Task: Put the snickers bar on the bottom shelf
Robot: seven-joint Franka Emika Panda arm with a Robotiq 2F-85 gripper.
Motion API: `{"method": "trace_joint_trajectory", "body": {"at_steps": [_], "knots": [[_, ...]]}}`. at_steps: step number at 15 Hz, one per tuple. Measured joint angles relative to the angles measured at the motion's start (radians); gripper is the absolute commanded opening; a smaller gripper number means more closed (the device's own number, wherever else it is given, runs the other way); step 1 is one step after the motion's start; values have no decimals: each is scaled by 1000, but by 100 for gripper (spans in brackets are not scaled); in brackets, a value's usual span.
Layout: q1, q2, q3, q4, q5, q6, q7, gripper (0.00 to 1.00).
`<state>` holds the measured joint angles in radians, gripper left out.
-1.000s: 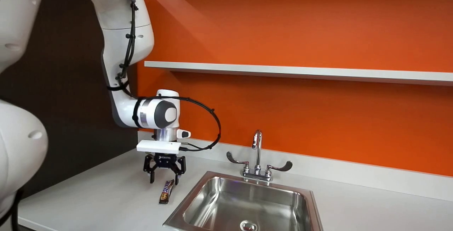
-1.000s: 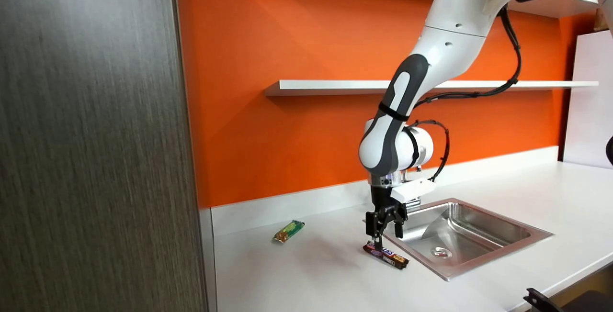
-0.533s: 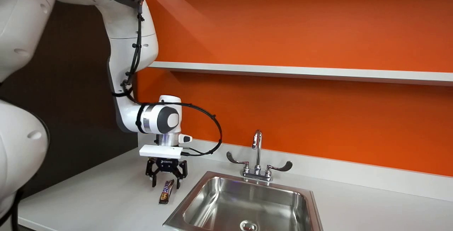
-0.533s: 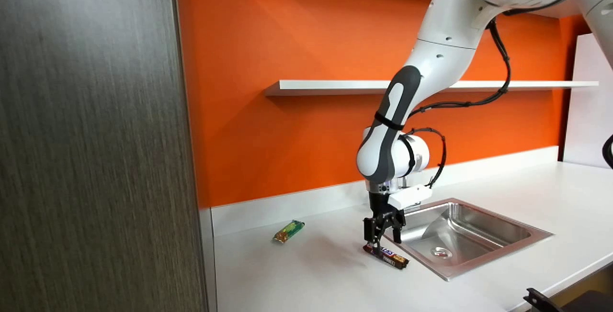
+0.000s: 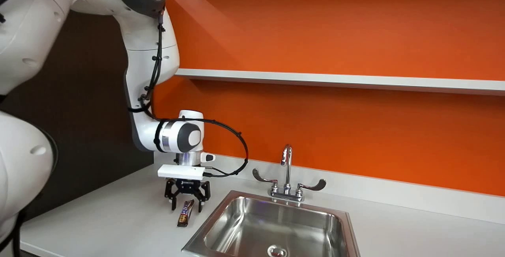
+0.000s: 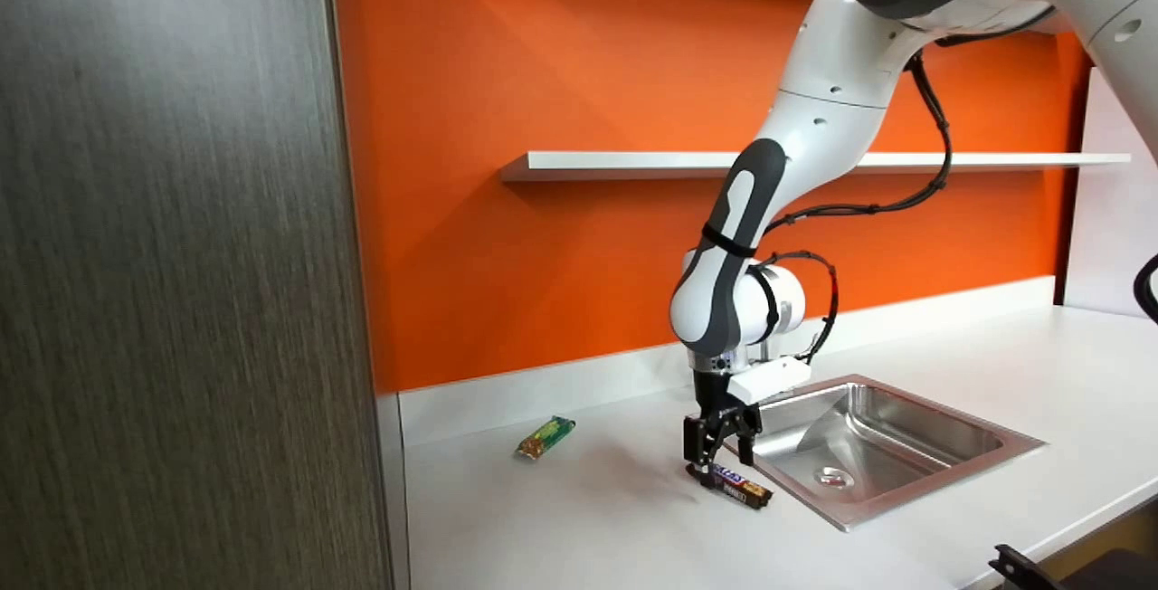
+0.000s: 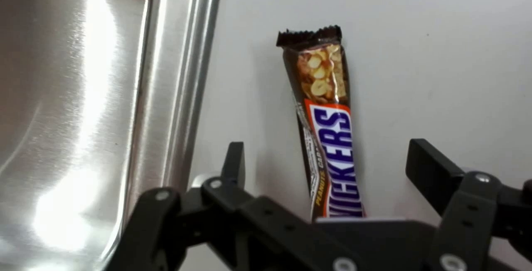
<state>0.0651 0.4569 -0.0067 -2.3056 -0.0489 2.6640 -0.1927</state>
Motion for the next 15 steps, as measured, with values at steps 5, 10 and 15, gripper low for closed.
{"method": "trace_joint_trajectory", "body": {"at_steps": [5, 10, 15], "knots": [[-3, 18, 0, 15, 0, 1, 1, 65], [-7, 23, 0, 19, 0, 1, 1, 27], [-18, 28, 0, 25, 0, 1, 1, 0]]}}
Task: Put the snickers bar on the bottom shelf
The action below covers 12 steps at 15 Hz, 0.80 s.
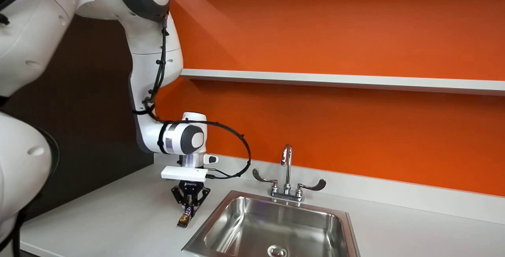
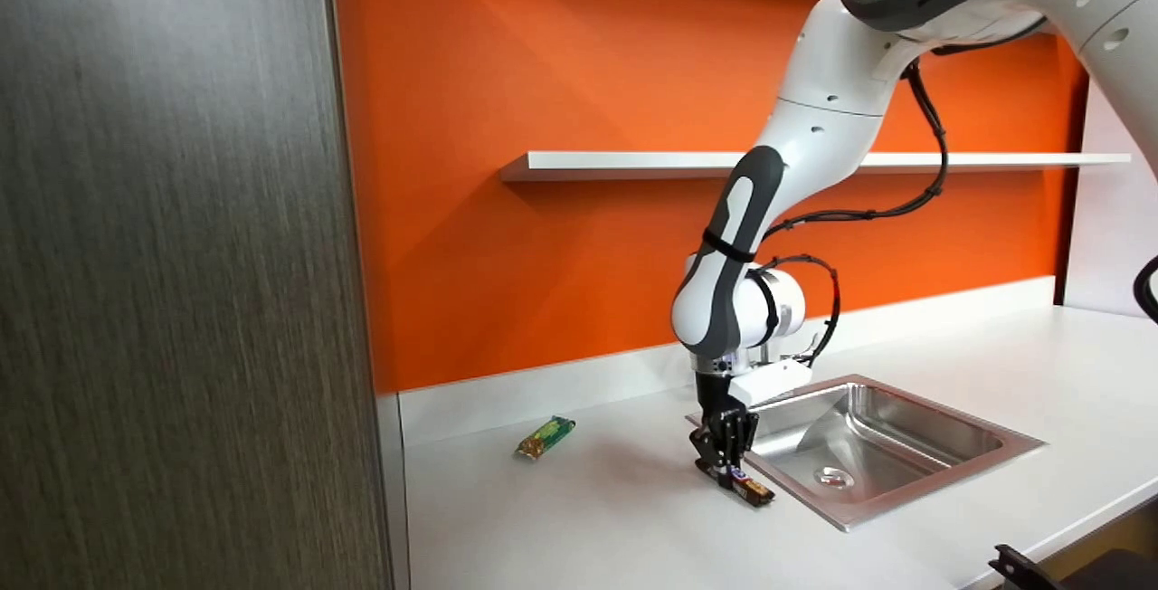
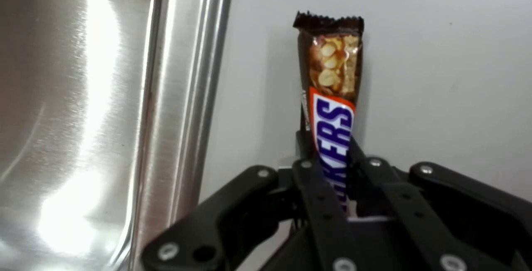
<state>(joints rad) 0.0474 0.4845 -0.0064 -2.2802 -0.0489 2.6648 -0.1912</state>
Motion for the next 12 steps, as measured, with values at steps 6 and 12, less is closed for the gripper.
{"method": "trace_joint_trajectory", "body": {"at_steps": [6, 12], "knots": [[-17, -6, 0, 3, 1, -2, 25, 4], [-38, -123, -3, -70, 9, -49, 60, 4]]}}
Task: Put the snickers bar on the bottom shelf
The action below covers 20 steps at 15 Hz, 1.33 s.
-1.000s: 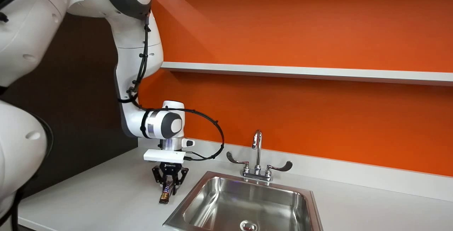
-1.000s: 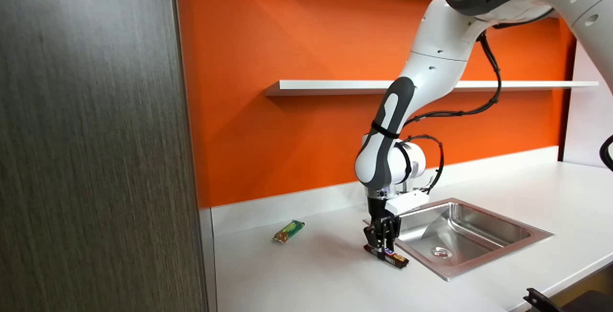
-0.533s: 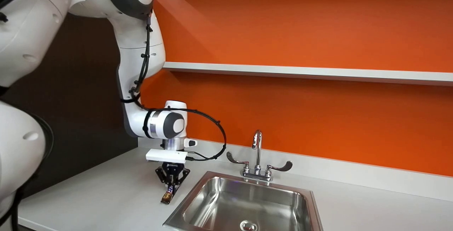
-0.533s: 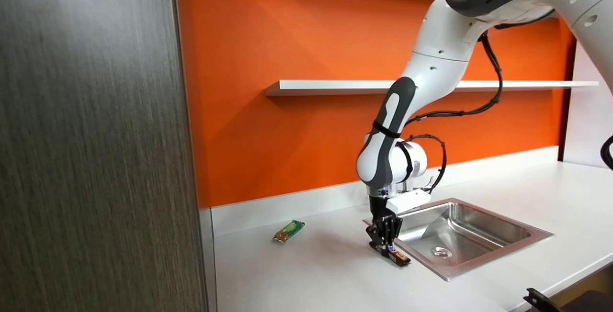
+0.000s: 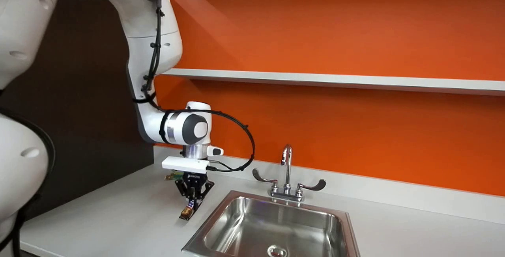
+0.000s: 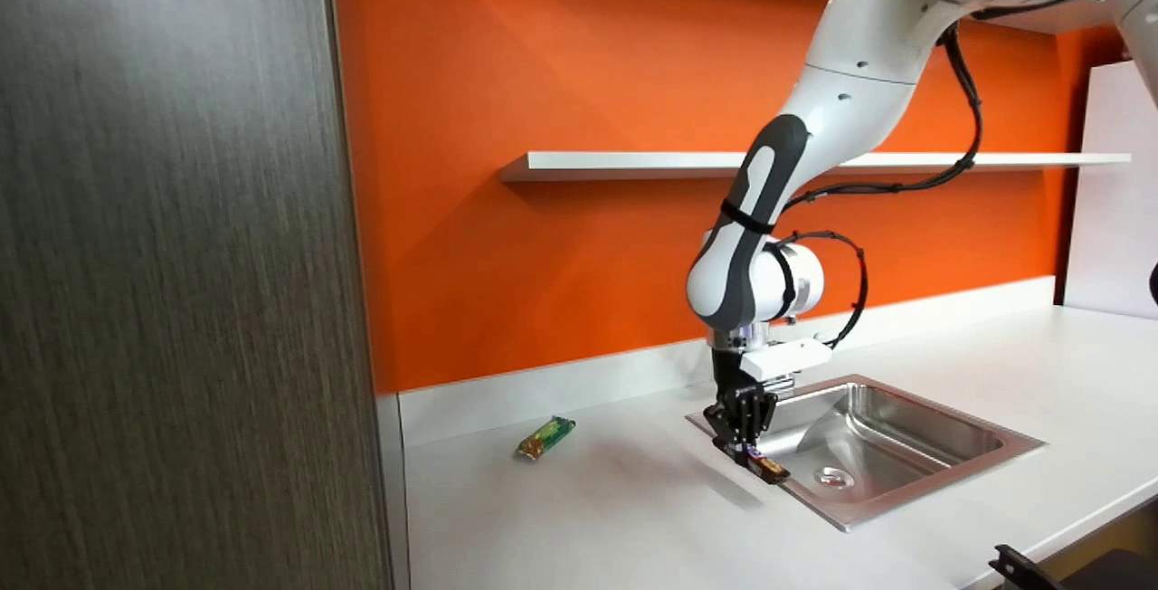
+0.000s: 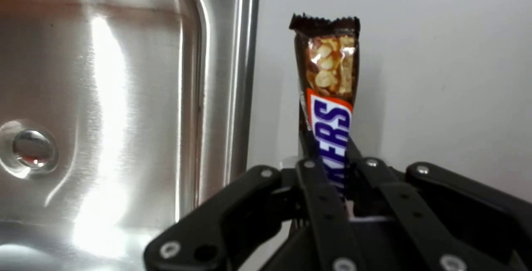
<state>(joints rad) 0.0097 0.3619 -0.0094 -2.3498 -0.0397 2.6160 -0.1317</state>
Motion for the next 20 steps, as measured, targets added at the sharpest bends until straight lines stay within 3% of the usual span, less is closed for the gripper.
{"method": "trace_joint_trajectory", "body": {"at_steps": [10, 16, 20], "knots": [[10, -483, 4, -238, 13, -257, 3, 4], [17, -813, 21, -221, 6, -497, 44, 4], [17, -944, 59, -135, -3, -621, 92, 4]]}}
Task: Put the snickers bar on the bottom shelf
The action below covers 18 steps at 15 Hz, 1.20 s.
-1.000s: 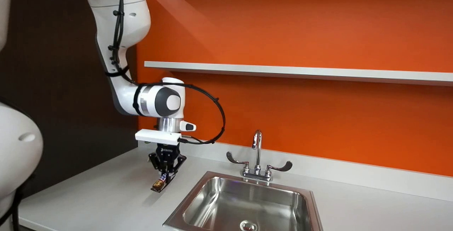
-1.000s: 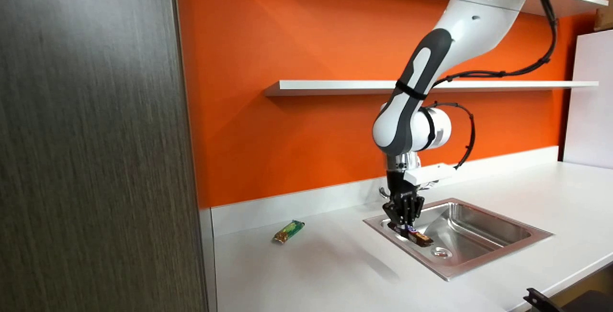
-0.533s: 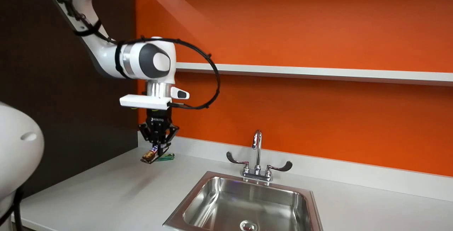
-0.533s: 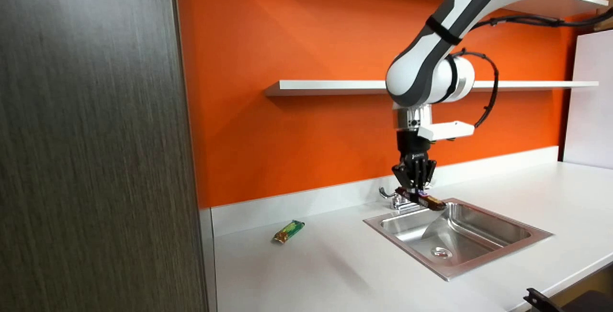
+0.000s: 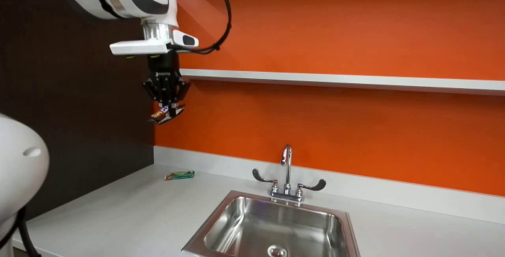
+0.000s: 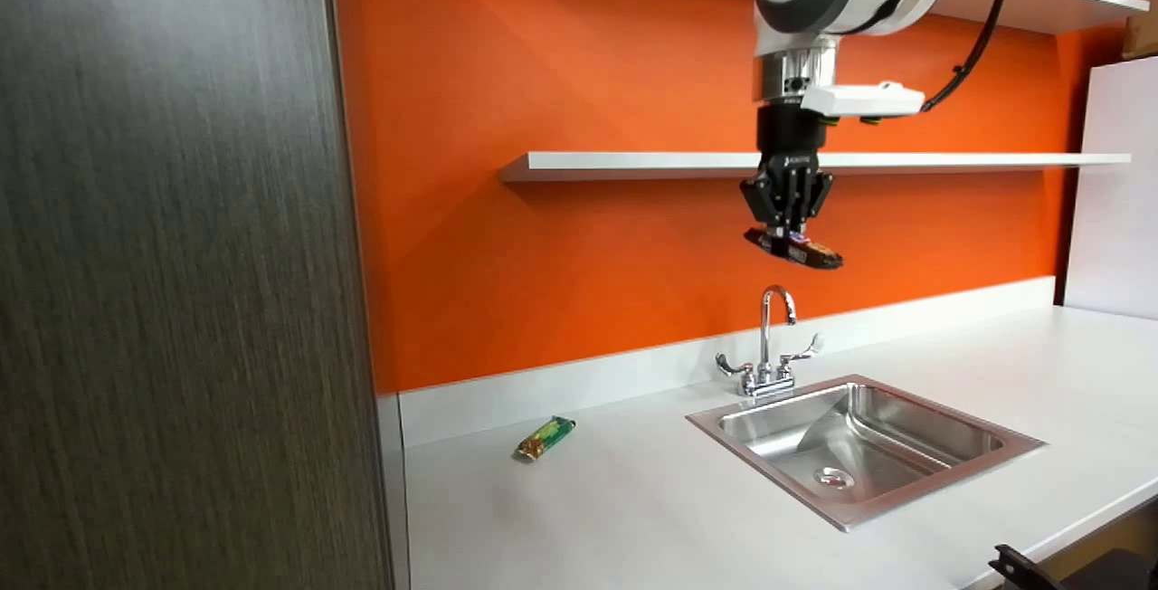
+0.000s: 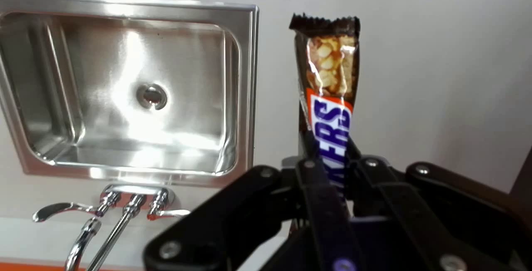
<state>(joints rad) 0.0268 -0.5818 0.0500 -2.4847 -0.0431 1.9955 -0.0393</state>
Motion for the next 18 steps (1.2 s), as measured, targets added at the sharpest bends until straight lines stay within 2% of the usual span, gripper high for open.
{"method": "trace_joint_trajectory", "body": {"at_steps": [4, 9, 13, 18], "knots": [[0, -20, 32, 123, -2, -28, 49, 4], [0, 26, 52, 299, -7, -29, 108, 4], [0, 124, 81, 444, -62, -29, 169, 4], [-1, 307, 100, 627, -146, -29, 242, 4]]}}
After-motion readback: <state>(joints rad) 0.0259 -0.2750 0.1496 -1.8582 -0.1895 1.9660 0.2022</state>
